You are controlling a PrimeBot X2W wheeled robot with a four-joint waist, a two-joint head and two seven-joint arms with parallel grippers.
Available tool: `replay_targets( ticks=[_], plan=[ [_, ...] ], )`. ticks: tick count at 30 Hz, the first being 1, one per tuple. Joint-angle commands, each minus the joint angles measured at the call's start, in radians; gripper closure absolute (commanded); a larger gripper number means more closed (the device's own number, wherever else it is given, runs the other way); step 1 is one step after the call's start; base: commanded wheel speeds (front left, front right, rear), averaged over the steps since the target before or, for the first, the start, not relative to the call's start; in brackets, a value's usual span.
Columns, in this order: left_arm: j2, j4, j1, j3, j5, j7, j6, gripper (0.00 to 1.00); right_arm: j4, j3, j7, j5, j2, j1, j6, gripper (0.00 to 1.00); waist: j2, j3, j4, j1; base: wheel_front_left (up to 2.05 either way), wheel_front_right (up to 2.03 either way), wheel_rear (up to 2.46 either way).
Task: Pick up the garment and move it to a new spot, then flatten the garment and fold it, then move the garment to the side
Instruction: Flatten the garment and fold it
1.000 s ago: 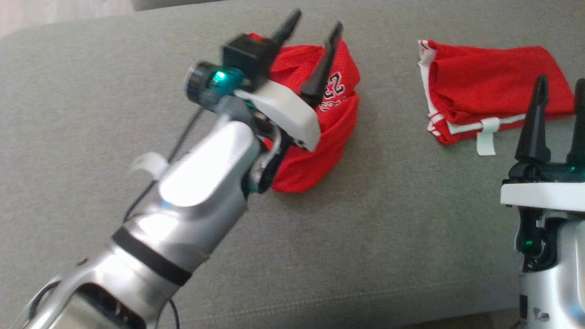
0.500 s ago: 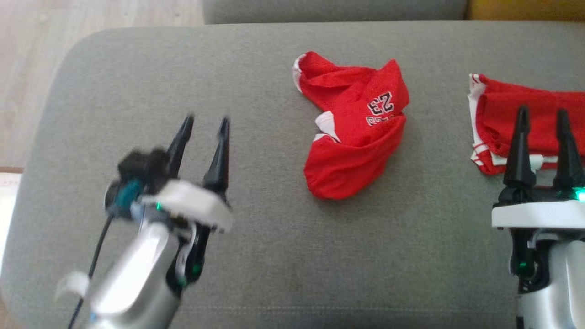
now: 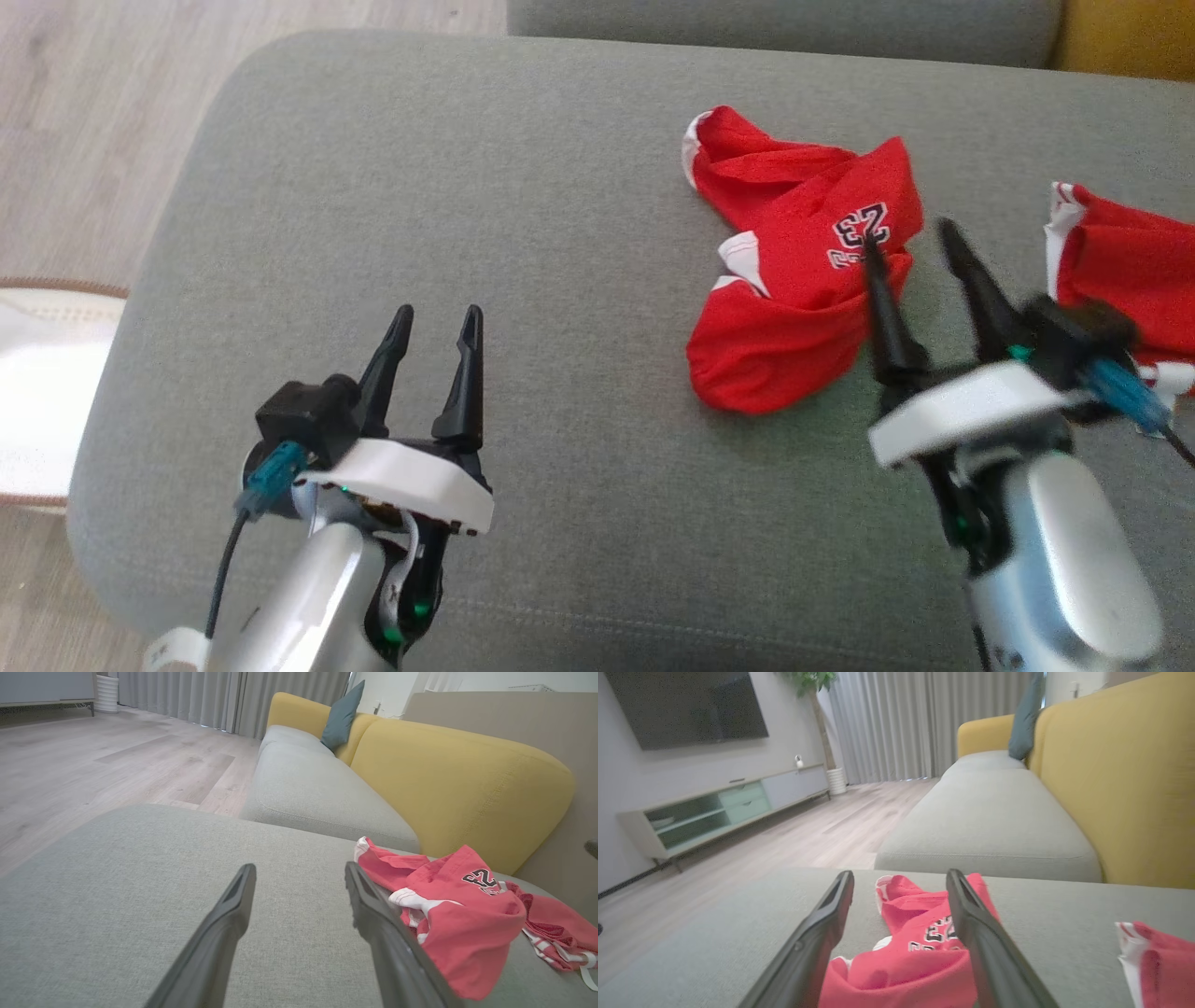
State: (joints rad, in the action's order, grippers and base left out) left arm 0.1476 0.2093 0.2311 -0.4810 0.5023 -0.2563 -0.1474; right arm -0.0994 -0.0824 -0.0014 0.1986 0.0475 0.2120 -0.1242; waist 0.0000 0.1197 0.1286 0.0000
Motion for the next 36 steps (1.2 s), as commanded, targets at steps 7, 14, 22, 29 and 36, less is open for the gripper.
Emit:
replay_targets(
  ticks=[7,14,22,29,36],
  plan=[
    [-0.045,0.008,0.042,0.066,-0.040,-0.005,0.051,0.00,-0.180,-0.115,0.180,-0.064,0.003,0.243,-0.007,0.00,0.0000,0.032,0.059,0.0000,0.00,0.00,0.00],
    [-0.076,0.029,0.052,0.079,-0.056,-0.005,0.082,0.00,-0.389,-0.089,0.286,-0.151,0.003,0.364,-0.007,0.00,0.0000,0.060,0.106,0.0000,0.00,0.00,0.00],
    [-0.093,0.043,0.056,0.099,-0.068,-0.005,0.106,0.00,-0.558,-0.021,0.343,-0.260,0.003,0.410,-0.007,0.00,0.0000,0.092,0.141,0.0000,0.00,0.00,0.00],
    [-0.097,0.048,0.064,0.097,-0.069,-0.005,0.115,0.00,-0.645,-0.007,0.310,-0.286,0.003,0.443,-0.007,0.00,0.0000,0.118,0.153,0.0000,0.00,0.00,0.00],
    [-0.097,0.047,0.073,0.081,-0.051,-0.005,0.104,0.00,-0.701,-0.028,0.207,-0.252,0.003,0.490,-0.007,1.00,0.0000,0.118,0.147,0.0000,0.00,0.00,0.00]
  ],
)
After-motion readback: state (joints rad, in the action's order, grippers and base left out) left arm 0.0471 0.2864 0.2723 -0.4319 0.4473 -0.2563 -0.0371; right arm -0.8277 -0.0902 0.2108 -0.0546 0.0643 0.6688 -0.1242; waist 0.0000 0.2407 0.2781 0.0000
